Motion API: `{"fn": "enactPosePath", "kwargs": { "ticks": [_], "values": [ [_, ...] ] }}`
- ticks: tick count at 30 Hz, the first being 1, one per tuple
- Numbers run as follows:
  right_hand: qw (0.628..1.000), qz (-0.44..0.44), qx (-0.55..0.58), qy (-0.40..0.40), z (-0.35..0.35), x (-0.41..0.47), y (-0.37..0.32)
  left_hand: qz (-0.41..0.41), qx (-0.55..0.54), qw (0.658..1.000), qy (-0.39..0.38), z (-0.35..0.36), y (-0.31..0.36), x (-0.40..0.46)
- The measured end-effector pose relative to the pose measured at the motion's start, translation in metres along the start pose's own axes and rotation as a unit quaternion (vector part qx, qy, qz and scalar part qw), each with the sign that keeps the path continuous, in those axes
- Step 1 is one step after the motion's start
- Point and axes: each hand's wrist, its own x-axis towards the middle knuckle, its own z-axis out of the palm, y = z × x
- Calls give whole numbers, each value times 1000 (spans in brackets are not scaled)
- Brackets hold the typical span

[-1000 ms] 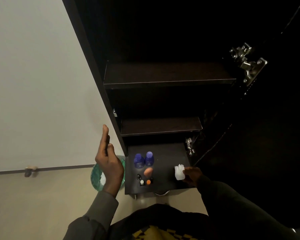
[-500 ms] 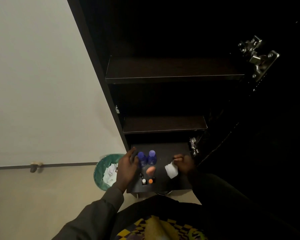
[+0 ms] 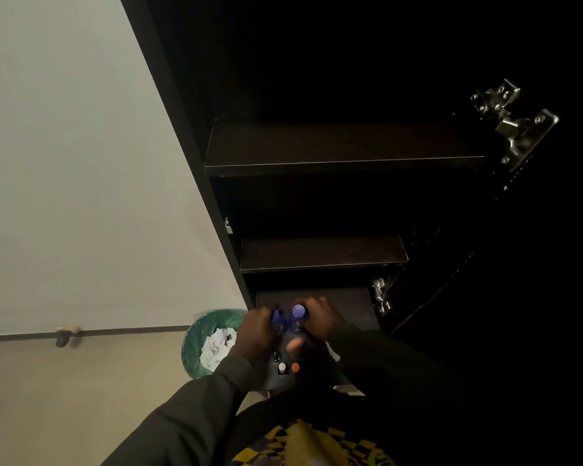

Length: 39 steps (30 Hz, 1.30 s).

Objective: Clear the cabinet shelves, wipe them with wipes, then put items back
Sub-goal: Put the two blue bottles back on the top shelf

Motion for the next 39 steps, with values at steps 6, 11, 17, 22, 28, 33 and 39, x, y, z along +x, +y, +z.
{"fn": "enactPosePath", "kwargs": {
  "ticks": [6,11,17,22,28,33,39],
  "values": [
    [1000,-14,15,0,-5,-3,-13,34,-53,997,43,-11,9,-2],
    [997,-19,69,27,-17,-13,-20,68,-82,992,68,-35,29,-6],
    [983,-38,167,69,-45,-36,-33,77,-174,974,122,-61,47,-25],
    [959,-70,264,78,-82,-69,-62,84,-279,941,170,-89,80,-54],
    [931,-136,328,80,-148,-107,-113,172,-341,898,221,-159,132,-87],
    [908,-221,334,120,-214,-127,-166,253,-357,859,265,-231,177,-103],
    [882,-332,258,211,-286,-147,-225,349,-345,816,305,-313,229,-126]
  ]
}}
